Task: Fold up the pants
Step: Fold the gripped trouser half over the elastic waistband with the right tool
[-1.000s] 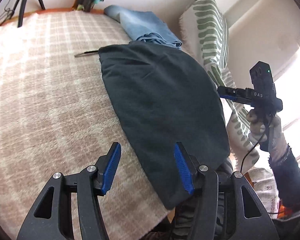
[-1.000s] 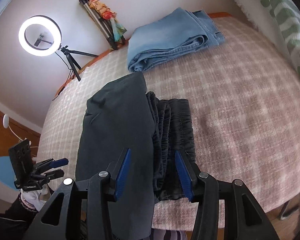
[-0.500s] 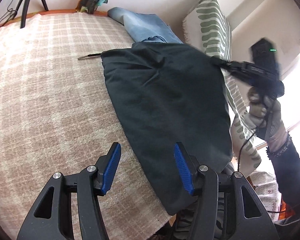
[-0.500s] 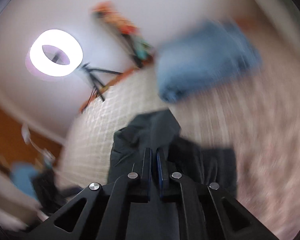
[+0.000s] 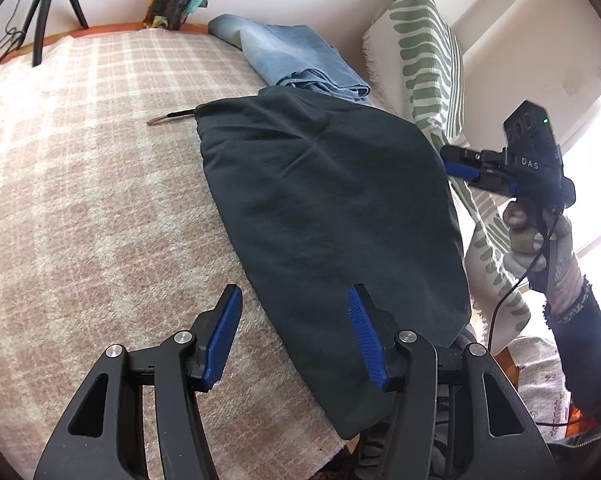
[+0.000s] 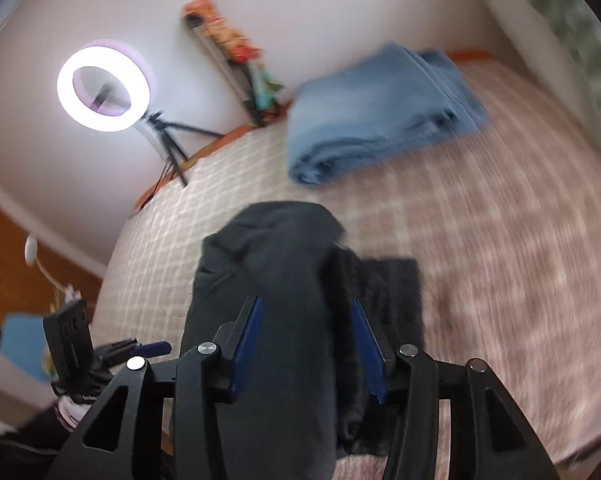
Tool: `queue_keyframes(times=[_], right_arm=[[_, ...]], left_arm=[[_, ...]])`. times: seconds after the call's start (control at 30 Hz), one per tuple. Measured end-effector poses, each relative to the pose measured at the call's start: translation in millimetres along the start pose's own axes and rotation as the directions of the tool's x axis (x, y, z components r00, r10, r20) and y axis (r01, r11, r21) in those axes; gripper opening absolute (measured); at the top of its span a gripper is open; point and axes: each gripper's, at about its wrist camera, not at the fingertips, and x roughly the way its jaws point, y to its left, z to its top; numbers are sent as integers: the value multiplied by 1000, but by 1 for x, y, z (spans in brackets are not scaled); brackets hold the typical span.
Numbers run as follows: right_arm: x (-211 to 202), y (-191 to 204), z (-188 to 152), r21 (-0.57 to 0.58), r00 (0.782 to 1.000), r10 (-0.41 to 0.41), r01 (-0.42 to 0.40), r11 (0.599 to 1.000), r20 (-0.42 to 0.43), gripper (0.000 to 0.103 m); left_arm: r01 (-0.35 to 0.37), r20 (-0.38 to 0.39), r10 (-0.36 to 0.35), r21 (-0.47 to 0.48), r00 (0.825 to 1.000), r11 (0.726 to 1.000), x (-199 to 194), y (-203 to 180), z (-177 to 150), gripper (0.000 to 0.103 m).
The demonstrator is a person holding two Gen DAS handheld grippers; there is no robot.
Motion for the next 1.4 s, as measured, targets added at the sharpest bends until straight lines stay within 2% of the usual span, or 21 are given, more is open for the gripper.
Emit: queue_keyframes(times=[0.07, 0.13, 0.27, 0.37, 0.43, 0.5, 0.53, 0.57, 0.6, 0.67, 0.73, 0.83, 0.9, 1.0, 1.03, 1.1, 1.13, 1.17, 1.2, 1.27, 1.4], right_arm=[[7, -8, -1, 63, 993, 113, -111, 992, -36, 35], [18, -8, -1, 107, 974, 223, -217, 970, -45, 31], [37, 22, 5, 42, 964, 261, -259, 965, -56, 31], [49, 39, 10, -22, 979, 198, -199, 980, -50, 32], [53, 31, 14, 9, 985, 173, -173, 985, -20, 35], [52, 16, 20, 79, 982, 185, -187, 979, 21, 35], [51, 10, 22, 111, 979, 198, -202, 973, 47, 25], [49, 6, 24, 122, 978, 197, -203, 971, 62, 11], [46, 7, 25, 109, 981, 177, -185, 977, 74, 6], [39, 16, 27, 29, 988, 129, -132, 991, 87, 2], [38, 29, 28, -100, 998, -9, 15, 995, 63, 1], [44, 24, 27, -151, 991, -129, 130, 980, 13, 1], [44, 12, 26, -145, 987, -162, 161, 976, 9, 1], [37, -6, 26, -101, 989, -147, 149, 984, 23, 0], [33, -9, 25, -90, 989, -146, 148, 985, 28, 5], [24, -11, 22, -79, 980, -193, 195, 978, 42, 30], [17, -10, 18, -89, 974, -219, 224, 971, 57, 48], [14, -9, 16, -98, 974, -220, 225, 969, 58, 55], [11, -7, 13, -104, 975, -216, 220, 970, 52, 57], [4, -8, 6, -96, 979, -203, 205, 974, 32, 76], [5, -8, 0, -116, 983, -181, 179, 977, -7, 85]], left_arm=[[0, -5, 0, 2, 1000, 1000, 1, 0, 0, 54], [-1, -8, 1, 2, 1000, 1000, 2, 0, 0, 54], [1, -9, -1, 6, 1000, 1000, 3, -3, 1, 54], [1, -10, -1, 16, 1000, 1000, 3, -5, 1, 54], [-3, -9, 3, 24, 1000, 1000, 2, -6, 0, 54], [-5, -8, 5, 28, 1000, 1000, 3, -6, 0, 54], [-7, -6, 7, 27, 1000, 1000, 2, -6, -1, 54], [-8, -4, 8, 23, 1000, 1000, 2, -5, 0, 54], [-6, -2, 6, 17, 1000, 1000, 2, -5, 0, 54], [-5, 2, 5, 12, 1000, 1000, 1, -2, 0, 54], [-5, -2, 5, 3, 1000, 1000, 2, 0, 0, 54], [-2, -4, 2, -15, 1000, 1000, 4, 2, 1, 54], [3, -5, -3, -28, 1000, 1000, 5, 3, 2, 54], [8, -11, -8, -56, 1000, 998, 7, 6, 4, 54], [11, -12, -11, -65, 1000, 998, 8, 7, 5, 54], [15, -11, -17, -86, 1000, 996, 9, 9, 8, 54], [18, -11, -19, -93, 1000, 996, 10, 9, 9, 54], [28, -10, -29, -108, 1000, 994, 11, 11, 11, 54], [34, -8, -35, -118, 999, 992, 12, 12, 13, 54], [37, -6, -38, -145, 999, 989, 17, 15, 18, 54], [57, -14, -60, -191, 998, 980, 28, 17, 22, 54]])
